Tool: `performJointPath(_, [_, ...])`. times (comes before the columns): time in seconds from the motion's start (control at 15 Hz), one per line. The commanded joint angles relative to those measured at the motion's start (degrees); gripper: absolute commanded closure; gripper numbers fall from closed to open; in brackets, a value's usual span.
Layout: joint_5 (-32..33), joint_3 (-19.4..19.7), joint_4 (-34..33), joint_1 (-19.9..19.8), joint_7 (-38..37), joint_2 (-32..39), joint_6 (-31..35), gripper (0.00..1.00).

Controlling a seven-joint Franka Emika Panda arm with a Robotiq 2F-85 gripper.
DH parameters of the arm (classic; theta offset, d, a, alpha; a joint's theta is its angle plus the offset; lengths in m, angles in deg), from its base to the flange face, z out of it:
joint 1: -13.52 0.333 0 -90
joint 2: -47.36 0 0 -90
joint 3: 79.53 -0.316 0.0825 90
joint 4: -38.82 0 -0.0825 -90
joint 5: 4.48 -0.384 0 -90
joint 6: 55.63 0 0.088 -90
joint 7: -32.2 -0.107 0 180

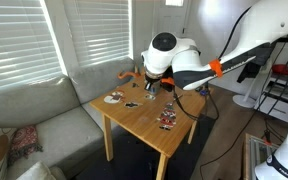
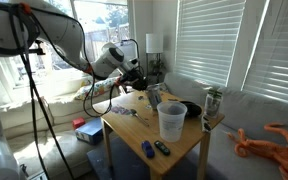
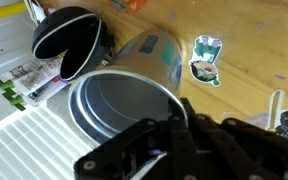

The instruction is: Put the silver cup upside down, then put the clear cup upside down on the silver cup

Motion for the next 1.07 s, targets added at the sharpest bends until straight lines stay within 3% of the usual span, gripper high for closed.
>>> performJointPath(0.0, [8.0, -0.4, 1.2, 1.1, -5.4, 0.2, 0.0, 0.99])
performJointPath(0.33, [13.0, -1.4, 2.9, 1.9, -9.0, 2.2, -1.9, 0.99])
performJointPath(0.4, [12.6, -1.6, 2.8, 2.0, -8.7, 2.3, -2.5, 0.71])
performJointPath(0.53, [11.8, -2.0, 2.9, 2.0, -8.5, 2.4, -3.1, 0.65])
performJointPath(1.0, [6.9, -3.0, 2.9, 2.0, -7.4, 2.4, -2.8, 0.17])
